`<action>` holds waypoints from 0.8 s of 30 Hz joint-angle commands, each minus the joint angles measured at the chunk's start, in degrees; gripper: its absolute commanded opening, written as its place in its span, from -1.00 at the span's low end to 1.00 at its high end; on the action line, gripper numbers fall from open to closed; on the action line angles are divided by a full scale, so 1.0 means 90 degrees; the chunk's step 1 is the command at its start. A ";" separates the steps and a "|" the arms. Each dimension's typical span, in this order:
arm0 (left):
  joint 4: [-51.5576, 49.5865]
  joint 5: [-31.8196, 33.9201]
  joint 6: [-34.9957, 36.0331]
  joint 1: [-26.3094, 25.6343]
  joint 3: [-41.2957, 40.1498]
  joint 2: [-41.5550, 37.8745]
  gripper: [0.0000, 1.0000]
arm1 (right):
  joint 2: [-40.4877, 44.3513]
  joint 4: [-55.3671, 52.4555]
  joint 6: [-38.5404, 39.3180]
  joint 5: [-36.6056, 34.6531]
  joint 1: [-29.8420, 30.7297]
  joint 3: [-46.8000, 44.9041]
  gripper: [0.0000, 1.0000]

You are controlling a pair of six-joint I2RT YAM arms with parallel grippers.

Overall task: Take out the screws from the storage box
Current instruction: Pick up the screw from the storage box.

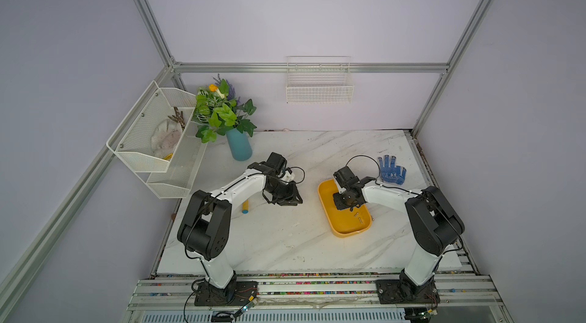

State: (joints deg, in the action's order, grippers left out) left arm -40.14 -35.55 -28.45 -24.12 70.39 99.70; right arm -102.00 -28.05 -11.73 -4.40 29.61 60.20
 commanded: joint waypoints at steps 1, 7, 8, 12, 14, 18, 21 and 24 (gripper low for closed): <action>-0.0080 -0.0051 0.0080 0.0014 0.0215 -0.0072 -0.40 | -0.0282 -0.0457 -0.0040 -0.0023 -0.0065 -0.0191 -0.43; -0.0072 -0.0038 0.0087 0.0014 0.0216 -0.0092 -0.40 | -0.0346 -0.0467 -0.0035 -0.0026 -0.0062 -0.0093 -0.47; -0.0073 -0.0044 0.0085 0.0014 0.0207 -0.0092 -0.40 | -0.0366 -0.0476 -0.0023 -0.0019 -0.0059 -0.0071 -0.48; -0.0074 -0.0044 0.0094 0.0014 0.0187 -0.0100 -0.40 | -0.0405 -0.0491 -0.0035 -0.0001 -0.0060 -0.0029 -0.50; -0.0079 -0.0042 0.0104 0.0013 0.0187 -0.0095 -0.40 | -0.0414 -0.0496 -0.0027 -0.0006 -0.0060 -0.0029 -0.50; -0.0082 -0.0033 0.0104 0.0014 0.0206 -0.0087 -0.40 | -0.0403 -0.0486 -0.0035 -0.0017 -0.0065 -0.0088 -0.54; -0.0084 -0.0040 0.0104 0.0014 0.0212 -0.0087 -0.40 | -0.0405 -0.0482 -0.0026 -0.0027 -0.0066 -0.0060 -0.54; -0.0084 -0.0025 0.0104 0.0014 0.0207 -0.0106 -0.40 | -0.0452 -0.0477 -0.0015 -0.0028 -0.0061 -0.0020 -0.53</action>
State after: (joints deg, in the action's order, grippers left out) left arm -40.14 -35.55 -28.45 -24.12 70.39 99.70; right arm -102.56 -28.56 -11.73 -4.38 29.61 61.04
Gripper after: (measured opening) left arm 0.302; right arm 0.231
